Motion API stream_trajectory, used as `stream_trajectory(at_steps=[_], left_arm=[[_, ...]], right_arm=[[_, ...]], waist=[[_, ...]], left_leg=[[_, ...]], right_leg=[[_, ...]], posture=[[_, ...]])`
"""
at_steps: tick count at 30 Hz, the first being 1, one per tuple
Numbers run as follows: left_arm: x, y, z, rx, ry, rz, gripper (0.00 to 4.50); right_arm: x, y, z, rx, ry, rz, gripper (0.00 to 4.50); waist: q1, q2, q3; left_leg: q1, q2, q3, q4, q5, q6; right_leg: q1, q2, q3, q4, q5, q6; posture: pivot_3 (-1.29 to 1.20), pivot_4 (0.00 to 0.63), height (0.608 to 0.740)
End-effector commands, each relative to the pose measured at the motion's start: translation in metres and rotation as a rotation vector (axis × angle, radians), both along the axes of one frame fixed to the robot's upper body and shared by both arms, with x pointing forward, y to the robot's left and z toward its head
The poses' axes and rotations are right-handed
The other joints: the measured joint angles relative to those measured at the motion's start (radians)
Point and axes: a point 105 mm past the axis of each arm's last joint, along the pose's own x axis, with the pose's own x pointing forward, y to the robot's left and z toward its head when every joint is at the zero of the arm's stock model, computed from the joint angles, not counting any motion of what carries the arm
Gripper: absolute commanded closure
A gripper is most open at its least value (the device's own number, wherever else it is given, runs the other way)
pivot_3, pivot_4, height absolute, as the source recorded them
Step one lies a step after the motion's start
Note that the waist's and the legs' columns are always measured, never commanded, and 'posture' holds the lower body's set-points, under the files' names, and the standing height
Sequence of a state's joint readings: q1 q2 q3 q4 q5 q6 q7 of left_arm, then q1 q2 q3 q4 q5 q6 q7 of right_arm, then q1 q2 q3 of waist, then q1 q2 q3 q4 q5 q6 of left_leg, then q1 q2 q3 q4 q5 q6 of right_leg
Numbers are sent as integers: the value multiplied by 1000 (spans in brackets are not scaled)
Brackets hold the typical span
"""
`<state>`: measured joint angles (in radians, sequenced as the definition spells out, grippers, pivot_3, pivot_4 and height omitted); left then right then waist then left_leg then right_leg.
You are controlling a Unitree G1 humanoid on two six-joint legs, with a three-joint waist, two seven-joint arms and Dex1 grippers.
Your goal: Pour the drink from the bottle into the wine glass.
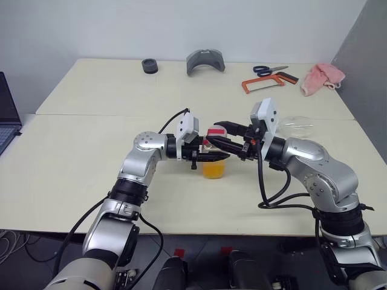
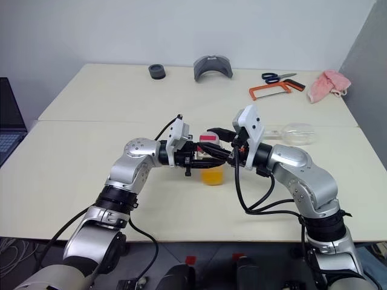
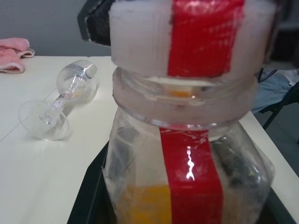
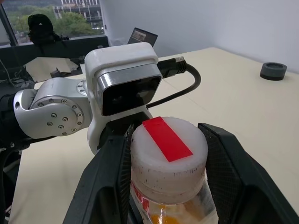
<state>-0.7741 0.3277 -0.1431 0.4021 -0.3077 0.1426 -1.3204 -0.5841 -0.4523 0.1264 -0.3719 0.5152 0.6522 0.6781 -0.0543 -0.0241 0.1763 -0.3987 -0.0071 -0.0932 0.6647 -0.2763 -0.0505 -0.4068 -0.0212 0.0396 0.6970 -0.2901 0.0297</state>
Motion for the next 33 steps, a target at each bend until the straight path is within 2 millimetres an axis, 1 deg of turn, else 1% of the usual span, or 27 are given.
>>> stream_trajectory(at_steps=[1, 3, 6, 9, 11, 13, 16, 18, 20, 23, 25, 26, 29, 30, 33], left_arm=[[-3, -1, 13, -33, -53, -13, 2858], [-3, 0, 12, -34, -52, -12, 2861], [-4, 0, 12, -34, -49, -10, 2864], [-4, 1, 11, -35, -46, -8, 2864], [-3, 1, 10, -37, -45, -1, 2864], [-2, 2, 10, -43, -45, 11, 2864], [0, 5, 10, -49, -45, 31, 2864], [1, 6, 11, -55, -44, 42, 2864], [2, 6, 11, -60, -45, 51, 2864], [3, 7, 12, -67, -47, 65, 2864], [4, 8, 13, -71, -49, 73, 2864], [4, 8, 13, -72, -49, 75, 2864], [7, 11, 17, -87, -54, 101, 2864], [10, 13, 20, -96, -61, 119, 2864], [17, 21, 27, -122, -78, 181, 2864]], right_arm=[[-6, 2, 12, -68, -188, 1, 2657], [-7, 2, 12, -98, -270, -8, 2657], [-8, 0, 16, -92, -355, -28, 2724], [-9, -5, 20, -47, -381, -47, 2740], [-10, -16, 29, 77, -289, -81, 2741], [-9, -33, 34, 185, -194, -144, 2742], [-6, -61, 29, 225, -128, -250, 2757], [-4, -84, 10, 205, -73, -342, 2757], [-1, -113, -17, 167, -24, -480, 2757], [1, -160, -71, 37, 70, -730, 2757], [-1, -175, -90, 14, 120, -810, 2757], [-2, -178, -94, 17, 134, -825, 2757], [-11, -188, -115, -25, 209, -863, 2757], [-14, -190, -121, -18, 242, -863, 2040], [-18, -192, -122, 2, 276, -835, 1107]], waist=[[0, 0, 0], [0, 0, 0], [0, 0, 0], [0, 0, 0], [0, 0, 0], [2, 0, 0], [9, 0, 0], [14, 0, 0], [21, 0, 0], [22, 0, 0], [23, 0, 0], [21, 0, 0], [13, 1, 0], [12, 1, 0], [12, 1, 0]], left_leg=[[0, 0, 0, 0, 0, 0], [0, 0, 0, 0, 0, 0], [0, 0, 0, 0, 0, 0], [0, 0, 0, 0, 0, 0], [0, 0, 0, 0, 0, 0], [0, 1, 0, 0, 0, 0], [0, 1, -1, 0, 0, 0], [0, 1, -1, 0, 0, 0], [0, 0, 0, 0, 0, 0], [0, -1, 5, 0, 0, 0], [1, -1, 8, 0, 0, 0], [1, -1, 9, 0, 0, 0], [3, 0, 11, -1, 0, 0], [3, 0, 11, -1, 0, 0], [3, 0, 11, -1, 0, 0]], right_leg=[[0, 0, 0, 0, 0, 0], [0, 0, 0, 0, 0, 0], [0, 0, 0, 0, 0, 0], [0, 0, 0, 0, 0, 0], [0, 0, 0, 0, 0, 0], [0, -1, 0, 0, 0, 0], [0, -1, 0, 0, 0, 0], [1, -1, 0, 0, 0, 0], [1, -1, 0, -1, 0, 0], [1, -1, 1, -1, 0, 0], [1, -1, 2, 0, 0, 0], [1, 0, 2, 0, 0, 0], [1, 2, 4, 0, 0, 0], [1, 3, 4, 0, 0, 0], [1, 3, 4, 0, 0, 0]], posture=[[0, 150, 740], [0, 150, 740], [0, 150, 740], [0, 150, 740], [0, 150, 740], [0, 150, 740], [0, 150, 740], [0, 150, 740], [0, 150, 740], [0, 150, 740], [0, 150, 740], [0, 150, 740], [0, 150, 740], [0, 150, 740], [0, 150, 740]])
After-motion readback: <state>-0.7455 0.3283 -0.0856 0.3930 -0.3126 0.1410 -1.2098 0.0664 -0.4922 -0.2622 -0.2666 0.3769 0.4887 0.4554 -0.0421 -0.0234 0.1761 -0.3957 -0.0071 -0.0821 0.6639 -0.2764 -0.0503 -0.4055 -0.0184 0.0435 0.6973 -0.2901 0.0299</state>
